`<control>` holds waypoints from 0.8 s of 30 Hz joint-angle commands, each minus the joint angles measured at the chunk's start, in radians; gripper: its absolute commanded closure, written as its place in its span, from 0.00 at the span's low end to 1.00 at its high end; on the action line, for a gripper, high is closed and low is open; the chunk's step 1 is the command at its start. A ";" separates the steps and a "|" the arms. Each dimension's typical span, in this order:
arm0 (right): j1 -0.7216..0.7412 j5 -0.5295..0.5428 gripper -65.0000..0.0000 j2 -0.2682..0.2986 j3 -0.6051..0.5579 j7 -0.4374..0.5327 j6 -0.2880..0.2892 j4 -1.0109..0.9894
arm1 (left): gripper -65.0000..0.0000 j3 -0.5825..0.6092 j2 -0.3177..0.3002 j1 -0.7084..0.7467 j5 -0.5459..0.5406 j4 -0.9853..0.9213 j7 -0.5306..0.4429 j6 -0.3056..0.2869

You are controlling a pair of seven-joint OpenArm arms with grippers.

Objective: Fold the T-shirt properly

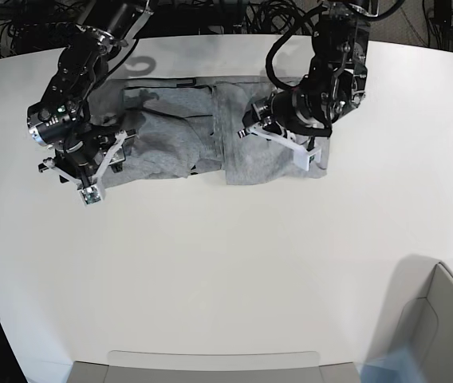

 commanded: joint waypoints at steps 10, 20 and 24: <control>0.014 0.225 0.45 0.132 0.102 -0.111 0.015 -0.167 | 1.00 0.000 0.001 -0.010 -0.015 -0.113 -0.003 0.000; -0.004 0.279 0.45 0.149 0.185 -0.111 0.015 -0.304 | 1.00 -0.003 0.001 -0.015 -0.015 -0.117 -0.004 0.000; -0.010 0.279 0.45 0.148 0.185 -0.108 0.015 -0.342 | 1.00 -0.007 0.001 -0.016 -0.015 -0.117 -0.004 0.000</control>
